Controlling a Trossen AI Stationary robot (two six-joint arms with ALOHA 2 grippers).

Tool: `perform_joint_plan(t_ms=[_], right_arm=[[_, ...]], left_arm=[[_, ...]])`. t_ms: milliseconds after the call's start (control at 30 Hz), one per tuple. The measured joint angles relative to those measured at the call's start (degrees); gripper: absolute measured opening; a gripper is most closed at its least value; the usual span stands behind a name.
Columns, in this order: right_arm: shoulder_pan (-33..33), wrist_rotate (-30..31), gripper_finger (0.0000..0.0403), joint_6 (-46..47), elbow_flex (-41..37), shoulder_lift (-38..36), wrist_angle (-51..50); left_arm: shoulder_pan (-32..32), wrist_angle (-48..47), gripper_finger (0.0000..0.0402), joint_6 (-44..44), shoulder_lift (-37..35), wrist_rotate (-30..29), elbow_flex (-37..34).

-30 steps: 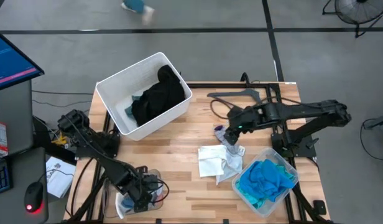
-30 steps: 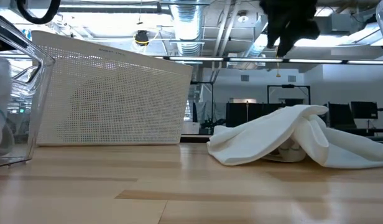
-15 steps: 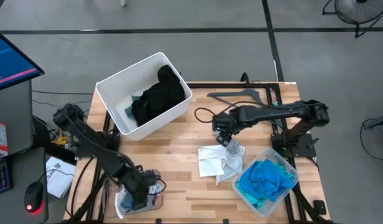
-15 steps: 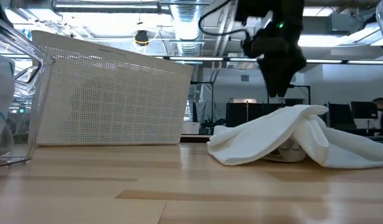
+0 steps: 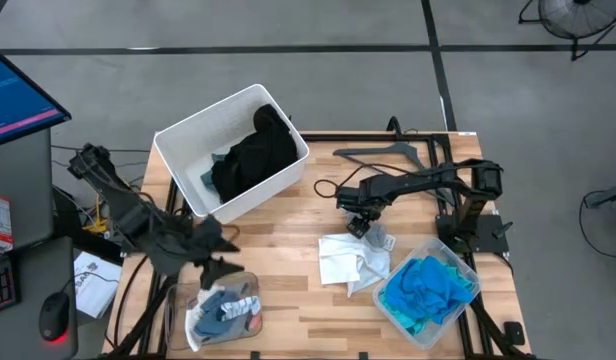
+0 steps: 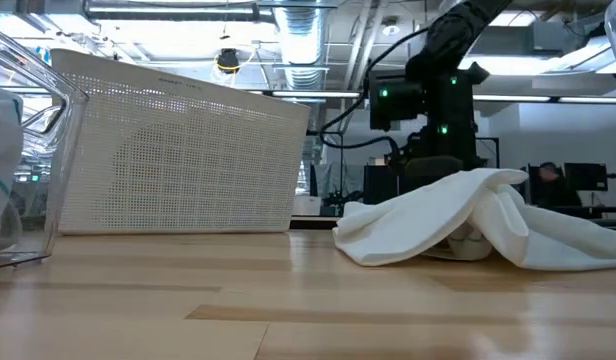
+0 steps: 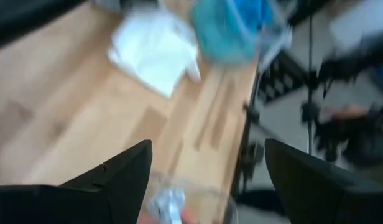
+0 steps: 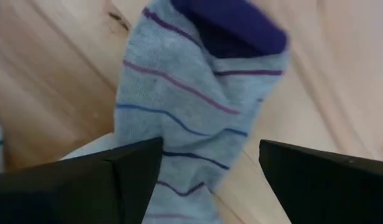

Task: Pick & Place Cloths
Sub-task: Put the striped gray sock into the left transparent bin

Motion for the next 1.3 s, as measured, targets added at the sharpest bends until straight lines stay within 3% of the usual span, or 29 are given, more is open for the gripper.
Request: perform_joint_plan(t_ms=[133,300,333,533,733,800,1000,1300], right_arm=[[0.16,-2.3,0.0212,-0.48,-0.51,1.22,1.79],[-0.01,-2.85,0.0038,-1.56,-0.74,0.73,2.57],[-0.18,-2.73,0.0022,-2.13,-0.89,0.25,2.38],[-0.21,-1.41,0.0006,-2.55,0.89,-7.47,0.45],[-0.19,0.35,0.0004,0.06,5.9,-19.33,1.57],[0.3,0.58,0.0005,0.51,7.66,-22.94,3.91],[2.96,1.17,0.0003,0.46,10.65,-31.2,16.39],[9.42,3.77,0.0001,-2.93,10.82,-34.49,33.39]], left_arm=[[0.08,0.34,0.0294,2.47,-3.76,-6.49,0.0],[0.08,1.53,0.0294,6.07,-6.56,-13.82,0.0],[0.08,2.01,0.0294,7.11,-6.9,-15.55,0.0],[1.53,7.23,0.0294,15.05,-7.33,-23.52,0.0],[7.89,18.64,0.0294,27.49,-6.66,-23.32,0.0],[10.72,23.56,0.0294,32.61,-5.99,-21.2,0.0],[20.97,36.34,0.0294,42.95,-1.51,-7.45,0.04],[33.01,49.01,0.0294,44.29,9.75,10.05,0.04]])
